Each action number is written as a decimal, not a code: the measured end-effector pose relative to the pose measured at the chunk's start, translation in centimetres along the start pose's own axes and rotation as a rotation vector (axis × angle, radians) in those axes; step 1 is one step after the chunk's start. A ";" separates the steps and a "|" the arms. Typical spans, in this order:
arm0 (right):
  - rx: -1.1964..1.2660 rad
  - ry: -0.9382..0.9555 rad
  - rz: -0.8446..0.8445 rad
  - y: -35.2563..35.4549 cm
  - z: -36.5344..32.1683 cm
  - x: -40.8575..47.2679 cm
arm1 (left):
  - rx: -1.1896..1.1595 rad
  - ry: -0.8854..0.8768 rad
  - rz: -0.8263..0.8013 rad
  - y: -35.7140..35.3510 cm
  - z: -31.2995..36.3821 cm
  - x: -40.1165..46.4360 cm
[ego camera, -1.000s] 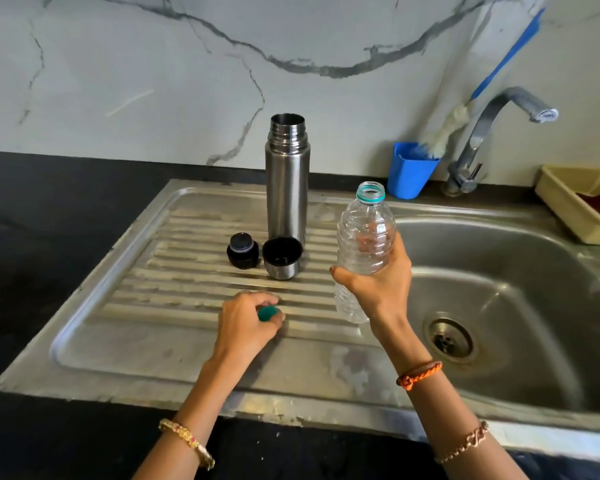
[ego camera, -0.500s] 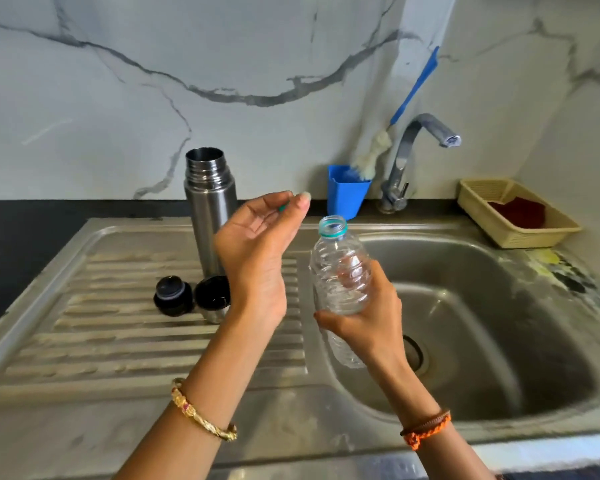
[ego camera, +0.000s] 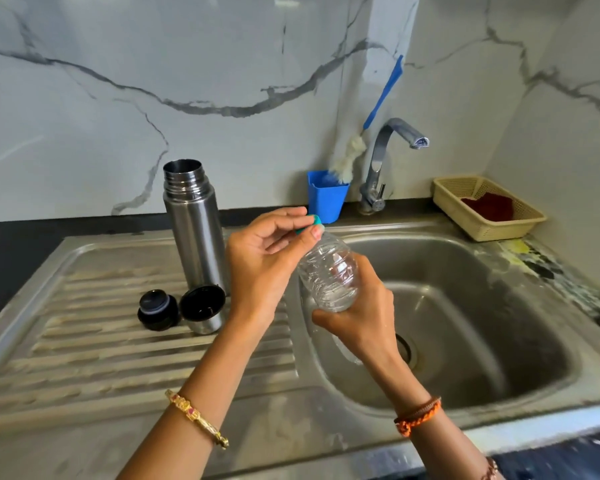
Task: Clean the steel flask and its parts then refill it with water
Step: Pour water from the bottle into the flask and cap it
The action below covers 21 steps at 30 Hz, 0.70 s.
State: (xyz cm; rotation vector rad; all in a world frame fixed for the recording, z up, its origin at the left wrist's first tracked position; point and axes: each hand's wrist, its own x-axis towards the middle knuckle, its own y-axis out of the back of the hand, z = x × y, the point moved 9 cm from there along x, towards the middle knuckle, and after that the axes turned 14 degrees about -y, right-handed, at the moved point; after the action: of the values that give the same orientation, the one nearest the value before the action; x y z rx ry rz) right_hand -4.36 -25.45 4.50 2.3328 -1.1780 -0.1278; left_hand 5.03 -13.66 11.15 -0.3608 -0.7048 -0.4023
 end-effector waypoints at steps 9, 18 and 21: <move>-0.053 -0.031 -0.079 0.2 0.1 1.1 | 0.079 0.055 -0.070 -0.1 -0.7 1.2; -0.164 0.044 -0.040 0.9 -1.2 1.9 | 0.093 0.071 -0.194 -0.5 -0.6 2.5; -0.398 0.189 0.342 2.6 -3.1 1.0 | 0.054 0.064 -0.102 -0.3 -0.5 2.5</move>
State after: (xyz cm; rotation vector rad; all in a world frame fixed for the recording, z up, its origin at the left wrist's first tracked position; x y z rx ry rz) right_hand -4.71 -26.24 8.59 1.7367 -1.2999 -0.0160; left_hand 6.87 -14.70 12.55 -0.2606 -0.6717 -0.4889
